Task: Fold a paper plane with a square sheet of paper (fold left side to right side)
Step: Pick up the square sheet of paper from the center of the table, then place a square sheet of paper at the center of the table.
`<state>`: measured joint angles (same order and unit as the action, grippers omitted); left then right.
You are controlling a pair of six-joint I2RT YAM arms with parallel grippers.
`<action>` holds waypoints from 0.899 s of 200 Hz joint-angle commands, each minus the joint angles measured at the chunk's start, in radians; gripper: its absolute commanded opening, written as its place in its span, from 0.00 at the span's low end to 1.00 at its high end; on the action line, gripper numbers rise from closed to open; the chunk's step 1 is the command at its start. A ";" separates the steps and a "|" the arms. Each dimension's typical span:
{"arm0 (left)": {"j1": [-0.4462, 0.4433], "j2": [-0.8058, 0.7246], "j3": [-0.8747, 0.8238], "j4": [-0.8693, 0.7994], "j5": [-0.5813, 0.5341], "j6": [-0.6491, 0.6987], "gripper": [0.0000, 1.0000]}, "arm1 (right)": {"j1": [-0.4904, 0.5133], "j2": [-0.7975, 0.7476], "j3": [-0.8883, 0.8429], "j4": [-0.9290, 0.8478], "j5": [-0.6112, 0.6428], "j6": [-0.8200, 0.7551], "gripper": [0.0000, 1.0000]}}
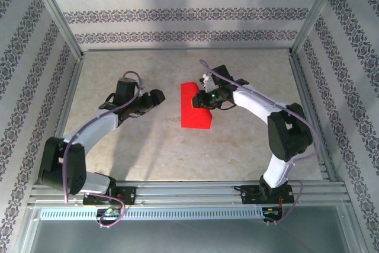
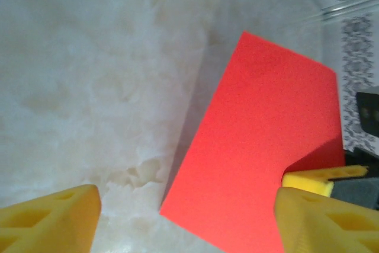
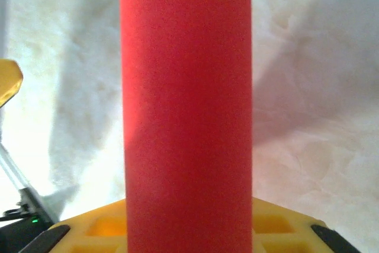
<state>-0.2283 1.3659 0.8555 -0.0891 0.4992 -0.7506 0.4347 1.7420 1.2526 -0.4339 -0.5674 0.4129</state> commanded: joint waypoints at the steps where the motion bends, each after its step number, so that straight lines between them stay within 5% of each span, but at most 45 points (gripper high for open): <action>1: 0.033 -0.085 -0.011 0.014 0.097 0.131 0.83 | -0.044 -0.111 -0.060 0.092 -0.161 -0.016 0.32; 46: 0.041 -0.196 -0.004 0.163 0.335 0.165 1.00 | -0.106 -0.277 -0.107 0.137 -0.361 -0.032 0.31; 111: 0.040 -0.180 0.024 0.456 0.599 0.052 1.00 | -0.101 -0.476 -0.121 0.292 -0.585 0.045 0.29; 142: 0.028 -0.160 0.021 0.631 0.657 -0.027 1.00 | -0.059 -0.517 -0.133 0.412 -0.624 0.127 0.29; 180: -0.017 -0.146 0.053 0.644 0.691 -0.010 1.00 | -0.001 -0.491 -0.101 0.422 -0.628 0.132 0.28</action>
<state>-0.2157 1.2102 0.8600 0.4503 1.1233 -0.7498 0.4065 1.2343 1.1431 -0.0689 -1.1503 0.5209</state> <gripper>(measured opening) 0.994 0.283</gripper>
